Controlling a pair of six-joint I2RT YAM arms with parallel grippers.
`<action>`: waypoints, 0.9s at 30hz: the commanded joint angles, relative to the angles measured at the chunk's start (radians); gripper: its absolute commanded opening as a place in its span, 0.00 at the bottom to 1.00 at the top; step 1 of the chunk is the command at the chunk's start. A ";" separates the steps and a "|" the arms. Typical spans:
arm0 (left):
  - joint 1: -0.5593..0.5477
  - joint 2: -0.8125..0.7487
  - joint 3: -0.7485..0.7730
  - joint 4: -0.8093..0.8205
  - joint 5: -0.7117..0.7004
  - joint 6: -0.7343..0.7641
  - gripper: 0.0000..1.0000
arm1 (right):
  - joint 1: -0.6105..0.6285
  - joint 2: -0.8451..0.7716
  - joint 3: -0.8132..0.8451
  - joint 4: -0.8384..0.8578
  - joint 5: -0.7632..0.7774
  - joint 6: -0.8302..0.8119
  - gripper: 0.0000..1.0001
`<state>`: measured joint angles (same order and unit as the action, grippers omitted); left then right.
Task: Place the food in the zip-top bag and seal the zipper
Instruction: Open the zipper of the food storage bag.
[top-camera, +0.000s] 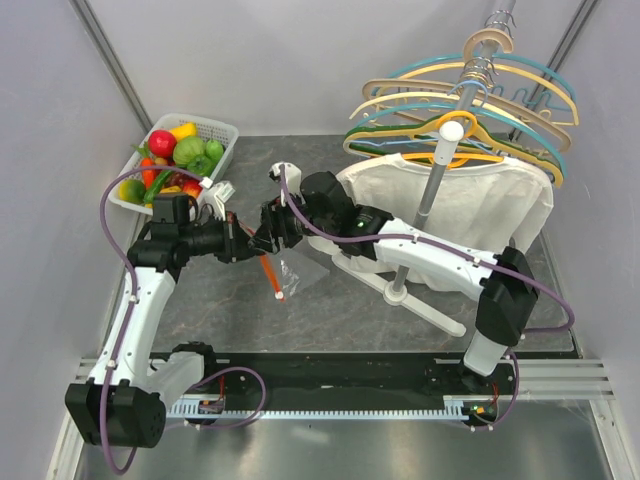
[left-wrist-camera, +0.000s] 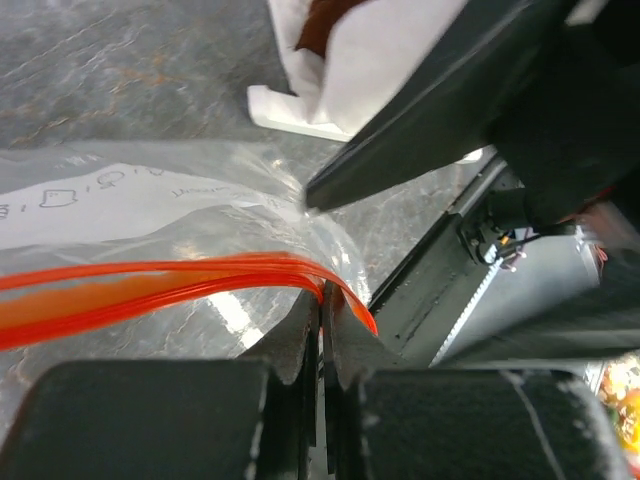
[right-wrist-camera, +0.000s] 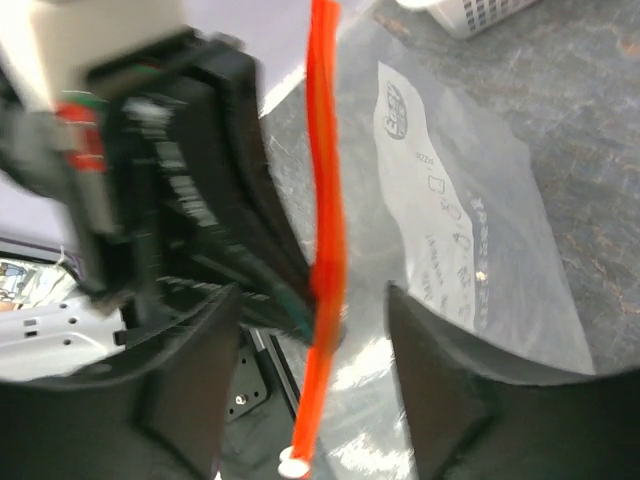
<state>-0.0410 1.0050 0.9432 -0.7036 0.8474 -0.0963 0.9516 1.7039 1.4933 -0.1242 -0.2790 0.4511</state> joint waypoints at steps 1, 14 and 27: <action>-0.002 -0.051 -0.003 0.029 0.091 0.044 0.02 | -0.005 0.016 0.022 0.032 -0.011 0.004 0.61; 0.000 -0.092 -0.044 0.073 0.197 0.049 0.02 | -0.042 -0.079 -0.074 0.149 -0.072 0.142 0.53; 0.000 -0.164 -0.063 0.119 0.286 0.056 0.02 | -0.077 -0.062 -0.111 0.221 -0.221 0.276 0.34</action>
<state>-0.0399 0.8772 0.8917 -0.6285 1.0512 -0.0727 0.8822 1.6634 1.3960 0.0326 -0.4656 0.6857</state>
